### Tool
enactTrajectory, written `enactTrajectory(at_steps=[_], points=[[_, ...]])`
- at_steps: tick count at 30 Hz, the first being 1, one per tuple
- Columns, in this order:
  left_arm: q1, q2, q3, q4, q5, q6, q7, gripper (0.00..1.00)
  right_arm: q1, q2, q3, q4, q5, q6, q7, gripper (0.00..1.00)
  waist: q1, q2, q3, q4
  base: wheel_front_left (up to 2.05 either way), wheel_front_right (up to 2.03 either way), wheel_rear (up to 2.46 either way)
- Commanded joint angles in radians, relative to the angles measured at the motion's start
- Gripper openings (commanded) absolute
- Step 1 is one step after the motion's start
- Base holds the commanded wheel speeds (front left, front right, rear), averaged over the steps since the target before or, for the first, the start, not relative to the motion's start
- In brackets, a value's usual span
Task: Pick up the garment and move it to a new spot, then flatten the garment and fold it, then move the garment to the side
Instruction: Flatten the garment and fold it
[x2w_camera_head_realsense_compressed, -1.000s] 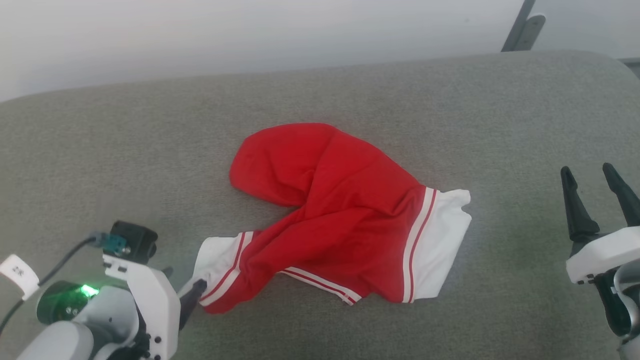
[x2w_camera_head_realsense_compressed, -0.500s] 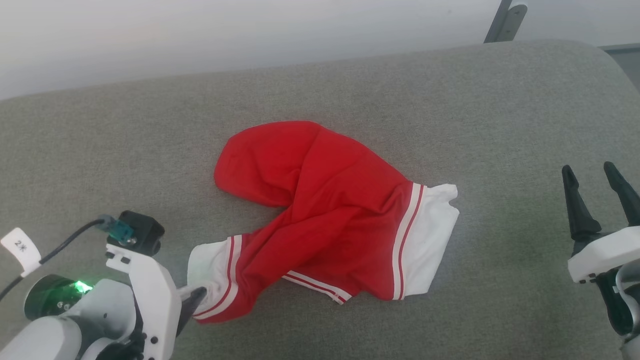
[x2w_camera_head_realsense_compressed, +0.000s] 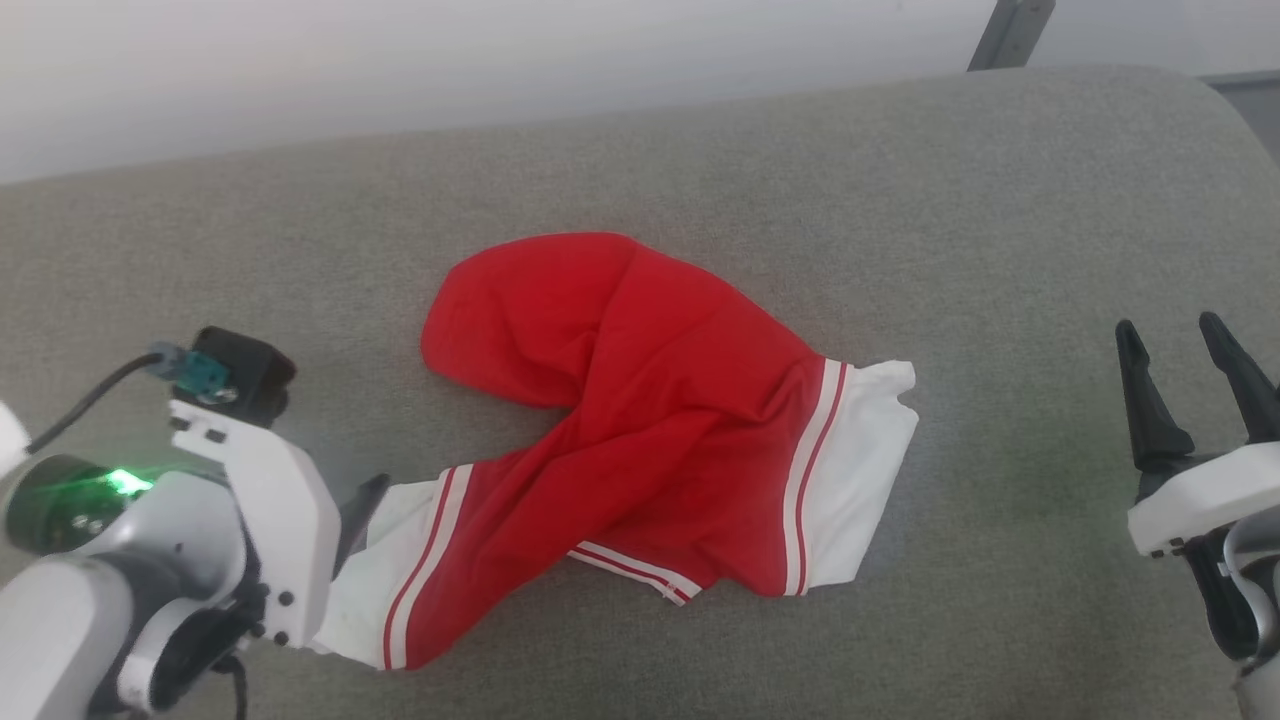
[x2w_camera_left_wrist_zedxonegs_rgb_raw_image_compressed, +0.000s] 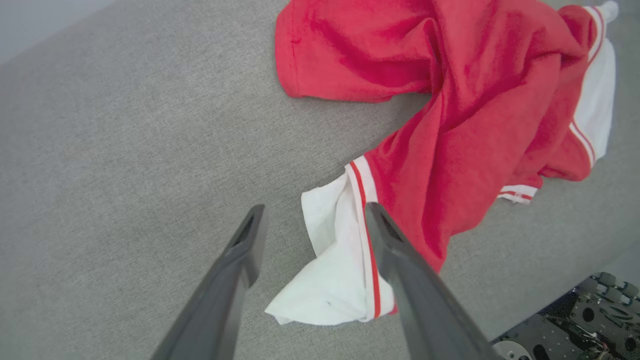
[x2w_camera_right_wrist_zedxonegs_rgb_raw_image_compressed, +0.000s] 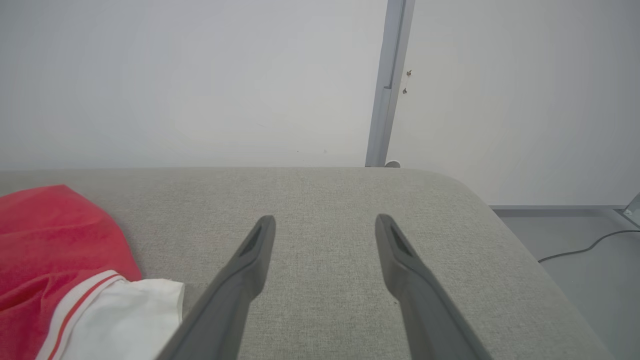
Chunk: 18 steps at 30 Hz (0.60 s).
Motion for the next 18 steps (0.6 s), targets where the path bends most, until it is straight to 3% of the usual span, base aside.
enactTrajectory(at_steps=[1,7,18], points=[[-0.018,-0.016,-0.012,0.036,0.006,-0.019,-0.019,1.00,-0.011,0.000,0.005,0.002,0.005,0.000,-0.007,1.00,0.0000,0.0000,0.007,-0.004,0.00,0.00,0.00],[-0.060,-0.073,-0.052,0.222,-0.001,-0.079,-0.067,1.00,-0.033,-0.008,0.025,0.014,0.017,0.000,-0.016,1.00,0.0000,0.0000,0.033,-0.022,0.00,0.00,0.00],[-0.100,-0.140,-0.086,0.453,-0.010,-0.104,-0.090,1.00,-0.059,-0.027,0.032,0.037,0.038,0.000,-0.035,1.00,0.0000,0.0000,0.075,-0.040,0.00,0.00,0.00]])
